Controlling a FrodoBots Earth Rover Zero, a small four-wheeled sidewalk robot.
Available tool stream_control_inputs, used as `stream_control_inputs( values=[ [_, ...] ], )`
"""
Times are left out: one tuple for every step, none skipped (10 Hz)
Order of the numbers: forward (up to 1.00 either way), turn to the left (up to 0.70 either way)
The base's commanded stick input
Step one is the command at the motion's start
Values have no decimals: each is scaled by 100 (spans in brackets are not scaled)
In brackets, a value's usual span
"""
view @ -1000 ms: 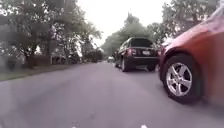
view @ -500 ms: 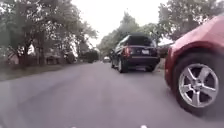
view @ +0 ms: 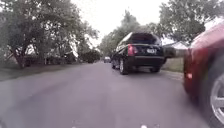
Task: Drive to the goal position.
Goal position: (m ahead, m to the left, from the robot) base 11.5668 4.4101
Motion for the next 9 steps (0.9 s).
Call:
stream_control_inputs(
  values=[
    [100, 3],
    [100, 3],
    [100, 3],
    [100, 30],
    [100, 39],
    [100, 13],
    [100, 6],
    [100, 1],
    [100, 0]
  ],
)
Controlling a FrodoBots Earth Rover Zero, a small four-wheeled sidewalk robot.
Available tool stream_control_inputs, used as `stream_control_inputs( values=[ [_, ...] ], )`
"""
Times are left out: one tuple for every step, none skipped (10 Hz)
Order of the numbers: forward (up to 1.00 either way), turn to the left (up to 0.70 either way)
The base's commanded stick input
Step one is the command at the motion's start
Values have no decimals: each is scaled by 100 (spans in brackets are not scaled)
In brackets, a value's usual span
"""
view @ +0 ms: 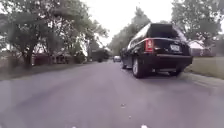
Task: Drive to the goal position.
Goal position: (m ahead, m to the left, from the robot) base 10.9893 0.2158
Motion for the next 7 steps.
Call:
stream_control_inputs(
  values=[
    [100, 0],
    [100, 0],
    [100, 0],
    [100, 0],
    [100, 0],
    [100, 0],
    [100, 0]
  ],
)
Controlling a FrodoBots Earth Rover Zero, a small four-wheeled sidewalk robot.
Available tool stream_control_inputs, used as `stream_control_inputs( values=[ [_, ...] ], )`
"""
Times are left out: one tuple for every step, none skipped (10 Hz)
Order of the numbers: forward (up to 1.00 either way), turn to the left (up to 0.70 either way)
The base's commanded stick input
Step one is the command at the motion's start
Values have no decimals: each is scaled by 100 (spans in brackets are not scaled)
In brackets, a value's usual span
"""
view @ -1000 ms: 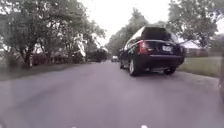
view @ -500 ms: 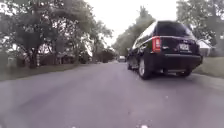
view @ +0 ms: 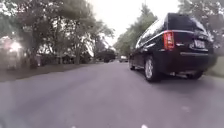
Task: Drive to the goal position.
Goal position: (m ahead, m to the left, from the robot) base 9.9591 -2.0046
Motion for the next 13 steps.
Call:
stream_control_inputs(
  values=[
    [100, 0],
    [100, 0],
    [100, 0],
    [100, 0],
    [100, -10],
    [100, -27],
    [100, 0],
    [100, 0],
    [100, 0],
    [100, 0],
    [100, 0],
    [100, -10],
    [100, -14]
  ],
)
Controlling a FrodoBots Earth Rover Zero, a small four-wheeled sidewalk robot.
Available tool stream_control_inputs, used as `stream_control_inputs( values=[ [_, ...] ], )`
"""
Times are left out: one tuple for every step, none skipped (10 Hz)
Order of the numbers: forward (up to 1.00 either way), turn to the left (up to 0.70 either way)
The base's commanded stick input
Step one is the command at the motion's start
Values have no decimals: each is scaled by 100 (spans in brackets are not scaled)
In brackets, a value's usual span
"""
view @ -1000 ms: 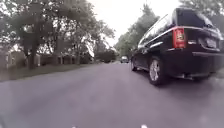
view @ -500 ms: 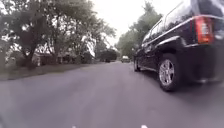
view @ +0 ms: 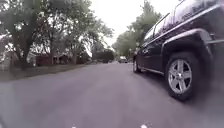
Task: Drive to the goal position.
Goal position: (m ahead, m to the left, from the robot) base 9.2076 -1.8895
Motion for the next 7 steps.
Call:
stream_control_inputs(
  values=[
    [100, -6],
    [100, 0],
    [100, -3],
    [100, -11],
    [100, -40],
    [100, -18],
    [100, -1]
  ],
)
